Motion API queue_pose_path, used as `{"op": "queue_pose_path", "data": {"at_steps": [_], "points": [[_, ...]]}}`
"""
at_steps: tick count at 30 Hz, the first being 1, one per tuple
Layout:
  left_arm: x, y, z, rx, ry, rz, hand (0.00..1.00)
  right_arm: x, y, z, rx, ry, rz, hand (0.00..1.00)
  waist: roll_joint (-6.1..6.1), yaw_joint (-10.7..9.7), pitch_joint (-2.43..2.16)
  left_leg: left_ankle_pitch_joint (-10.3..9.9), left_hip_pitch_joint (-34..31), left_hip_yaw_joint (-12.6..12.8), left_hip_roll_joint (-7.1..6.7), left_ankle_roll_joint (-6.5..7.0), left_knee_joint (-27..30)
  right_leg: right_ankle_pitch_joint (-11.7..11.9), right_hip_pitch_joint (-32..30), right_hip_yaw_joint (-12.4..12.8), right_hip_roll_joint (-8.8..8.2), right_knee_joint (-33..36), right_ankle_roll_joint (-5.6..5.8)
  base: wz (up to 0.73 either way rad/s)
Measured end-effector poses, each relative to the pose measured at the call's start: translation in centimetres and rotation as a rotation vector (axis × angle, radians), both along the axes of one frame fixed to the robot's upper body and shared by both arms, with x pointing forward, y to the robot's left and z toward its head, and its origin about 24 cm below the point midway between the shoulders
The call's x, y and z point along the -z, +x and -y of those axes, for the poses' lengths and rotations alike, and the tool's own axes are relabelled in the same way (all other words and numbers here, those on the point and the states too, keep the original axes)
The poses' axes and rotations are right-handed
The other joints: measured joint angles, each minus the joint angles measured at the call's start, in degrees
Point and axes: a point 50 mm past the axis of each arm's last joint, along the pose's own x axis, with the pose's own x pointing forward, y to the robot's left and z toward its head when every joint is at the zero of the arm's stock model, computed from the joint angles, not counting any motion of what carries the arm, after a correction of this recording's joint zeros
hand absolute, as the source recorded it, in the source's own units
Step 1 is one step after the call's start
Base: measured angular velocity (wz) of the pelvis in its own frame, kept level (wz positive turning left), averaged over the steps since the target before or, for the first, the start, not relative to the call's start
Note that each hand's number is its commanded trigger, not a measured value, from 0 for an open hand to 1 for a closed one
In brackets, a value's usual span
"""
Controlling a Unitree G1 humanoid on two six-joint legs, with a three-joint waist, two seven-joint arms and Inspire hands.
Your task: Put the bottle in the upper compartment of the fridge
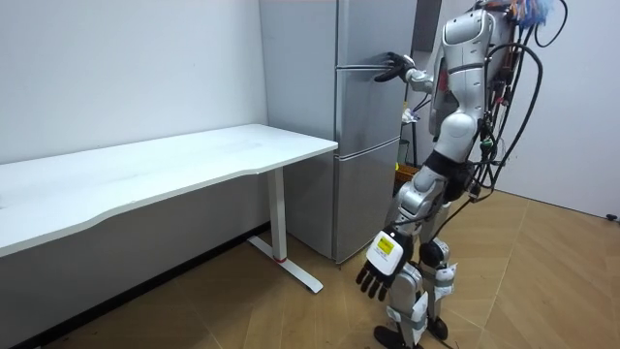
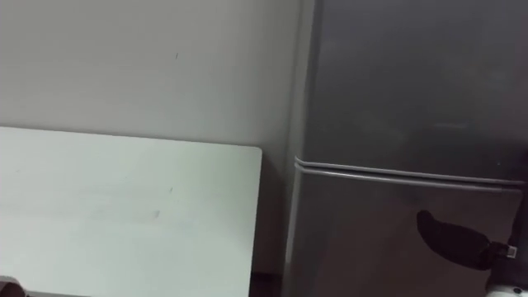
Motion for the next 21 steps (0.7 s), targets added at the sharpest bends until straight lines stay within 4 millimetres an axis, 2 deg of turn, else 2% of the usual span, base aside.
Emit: {"op": "queue_pose_path", "data": {"at_steps": [4, 5, 6, 7, 12, 15, 19, 21], "points": [[-0.1, -0.4, -0.4, -0.005, 0.007, -0.009, 0.00, -0.2, 0.1, 0.1, 0.005, 0.000, 0.009, 0.00, 0.11, 0.04, -0.09, 0.07, 0.20, 0.00, 0.03, -0.04, -0.04, 0.30, 0.21, 0.15, 0.14, -0.08, -0.46, 0.00], [-0.1, -0.2, -0.4, -0.003, 0.008, -0.004, 0.00, -0.3, 0.1, 0.1, 0.001, 0.000, 0.013, 0.00, 0.42, -0.05, -0.02, 0.08, 0.55, 0.18, 0.05, -0.04, -0.16, 0.33, 0.15, 1.31, 0.26, -0.08, -0.44, -0.05], [-0.1, -0.2, -0.4, -0.004, 0.008, -0.004, 0.00, -0.5, 0.3, 0.0, -0.004, 0.000, 0.017, 0.00, 0.54, -0.13, 0.30, 0.07, 0.89, 0.34, 0.06, -0.04, -0.25, 0.32, 0.18, 1.41, 0.25, -0.08, -0.42, -0.10], [-0.1, -0.4, -0.4, -0.013, 0.004, -0.008, 0.00, -0.7, 0.5, -0.1, -0.013, -0.001, 0.024, 0.00, 0.65, -0.51, 0.38, 0.07, 0.92, 0.58, 0.10, -0.03, -0.33, 0.29, 0.08, 1.86, 0.28, -0.05, -0.38, -0.10], [0.0, -1.0, -0.6, -0.049, 0.003, -0.020, 0.00, -1.7, 0.7, 0.4, -0.033, -0.055, 0.033, 0.00, 0.85, -1.80, 0.30, 0.16, 0.31, 0.81, 0.09, 0.20, -0.43, 0.26, -1.31, 2.85, 0.28, 1.05, -0.26, -0.08], [-0.2, -1.0, -1.0, -0.078, 0.012, -0.007, 0.00, -2.8, 0.6, 1.6, -0.019, -0.112, 0.042, 0.00, 0.70, -2.89, 0.21, 0.39, 0.13, 1.17, 0.02, 0.55, -0.86, 0.40, -1.71, 2.86, 0.16, 1.00, -0.07, -0.04], [-0.3, -0.8, -1.3, -0.080, 0.024, 0.008, 0.00, -7.1, 0.8, 2.3, -0.036, -0.236, 0.215, 0.00, 0.00, -4.09, -0.34, 0.47, 0.84, 1.65, 0.02, 0.61, -1.85, 0.43, -1.31, 3.40, 0.13, 0.59, -0.01, -0.03], [-0.4, -0.7, -1.4, -0.077, 0.029, 0.014, 0.00, -8.3, 0.4, 2.6, -0.042, -0.290, 0.263, 0.00, -0.29, -4.15, -0.56, 0.44, 1.43, 1.67, 0.11, 0.56, -2.02, 0.59, -0.16, 3.39, 0.14, -0.37, 0.06, 0.05]]}}
